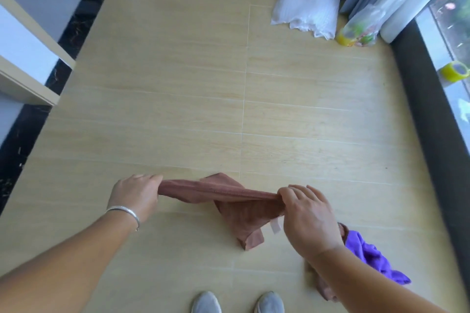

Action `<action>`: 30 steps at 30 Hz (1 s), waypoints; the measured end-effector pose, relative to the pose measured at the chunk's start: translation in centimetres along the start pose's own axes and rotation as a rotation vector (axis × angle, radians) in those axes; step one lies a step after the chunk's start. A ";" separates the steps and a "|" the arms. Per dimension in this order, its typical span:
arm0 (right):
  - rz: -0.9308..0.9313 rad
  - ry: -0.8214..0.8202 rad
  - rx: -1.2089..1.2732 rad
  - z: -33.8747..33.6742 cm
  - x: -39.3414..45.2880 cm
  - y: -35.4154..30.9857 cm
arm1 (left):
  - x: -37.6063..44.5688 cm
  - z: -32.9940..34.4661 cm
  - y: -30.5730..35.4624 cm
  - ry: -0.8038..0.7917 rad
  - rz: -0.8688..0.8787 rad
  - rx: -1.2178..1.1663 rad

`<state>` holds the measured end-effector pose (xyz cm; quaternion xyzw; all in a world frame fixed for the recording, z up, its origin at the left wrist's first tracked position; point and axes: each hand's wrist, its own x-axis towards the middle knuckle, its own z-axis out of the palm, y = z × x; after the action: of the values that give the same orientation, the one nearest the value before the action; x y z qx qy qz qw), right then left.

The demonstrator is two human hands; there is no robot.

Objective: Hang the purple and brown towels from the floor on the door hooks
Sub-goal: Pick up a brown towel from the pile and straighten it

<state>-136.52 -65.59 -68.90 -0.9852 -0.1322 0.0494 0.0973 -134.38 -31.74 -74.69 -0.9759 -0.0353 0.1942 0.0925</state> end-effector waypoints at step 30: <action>0.027 0.309 -0.224 -28.1 16.8 3.1 | 6.1 -36.4 -6.7 0.569 0.007 -0.113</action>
<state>-116.16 -69.05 -43.33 -0.9874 -0.1070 -0.1163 0.0054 -114.91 -30.63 -42.63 -0.9950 -0.0153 -0.0892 0.0433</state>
